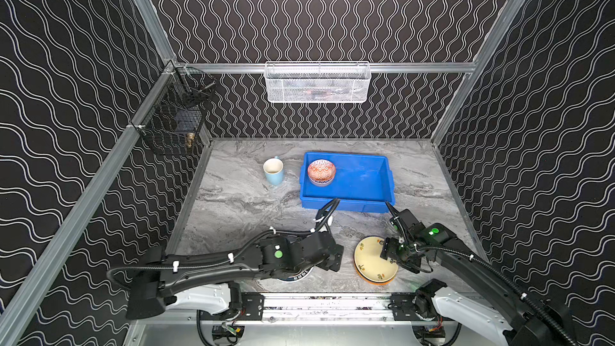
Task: Place the mixed dishes into the plastic bin
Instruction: 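Lower the right gripper onto the cream plate rim and close it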
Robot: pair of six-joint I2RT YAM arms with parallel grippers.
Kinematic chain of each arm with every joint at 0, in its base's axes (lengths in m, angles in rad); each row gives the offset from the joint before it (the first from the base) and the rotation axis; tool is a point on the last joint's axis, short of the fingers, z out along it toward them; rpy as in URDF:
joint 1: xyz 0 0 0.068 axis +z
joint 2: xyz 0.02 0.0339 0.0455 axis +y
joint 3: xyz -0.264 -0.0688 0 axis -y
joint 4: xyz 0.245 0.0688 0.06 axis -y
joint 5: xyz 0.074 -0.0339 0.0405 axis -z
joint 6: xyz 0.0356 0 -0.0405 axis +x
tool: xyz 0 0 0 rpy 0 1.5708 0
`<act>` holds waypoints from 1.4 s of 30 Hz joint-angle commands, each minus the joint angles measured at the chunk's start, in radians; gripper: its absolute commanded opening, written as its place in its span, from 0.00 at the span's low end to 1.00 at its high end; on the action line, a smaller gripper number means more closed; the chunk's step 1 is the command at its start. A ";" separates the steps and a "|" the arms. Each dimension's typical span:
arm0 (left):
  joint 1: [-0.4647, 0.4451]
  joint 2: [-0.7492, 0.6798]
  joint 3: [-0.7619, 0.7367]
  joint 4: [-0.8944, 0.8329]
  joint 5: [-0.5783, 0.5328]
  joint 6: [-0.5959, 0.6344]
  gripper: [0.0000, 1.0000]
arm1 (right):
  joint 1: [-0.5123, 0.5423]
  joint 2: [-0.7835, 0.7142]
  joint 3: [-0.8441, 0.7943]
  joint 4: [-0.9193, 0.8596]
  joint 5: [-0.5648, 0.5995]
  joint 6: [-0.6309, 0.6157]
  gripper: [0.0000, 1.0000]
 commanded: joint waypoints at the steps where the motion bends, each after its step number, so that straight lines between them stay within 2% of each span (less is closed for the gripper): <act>1: -0.012 -0.067 -0.034 -0.099 -0.088 -0.125 0.99 | 0.001 0.017 -0.012 0.039 -0.016 0.006 0.78; 8: -0.012 -0.135 -0.041 -0.172 -0.168 -0.113 0.99 | 0.004 0.078 -0.006 0.053 0.027 0.046 0.78; 20: 0.001 -0.154 -0.058 -0.182 -0.191 -0.067 0.99 | 0.021 0.161 -0.055 0.182 -0.075 0.070 0.77; 30: 0.084 -0.230 -0.115 -0.161 -0.134 -0.041 0.99 | 0.211 0.372 0.098 0.297 -0.069 0.107 0.72; 35: 0.106 -0.238 -0.125 -0.142 -0.107 -0.031 0.99 | 0.231 0.453 0.176 0.309 -0.067 0.067 0.70; 42: 0.116 -0.117 -0.080 -0.087 -0.049 0.031 0.98 | 0.228 0.378 0.208 0.247 0.022 0.002 0.56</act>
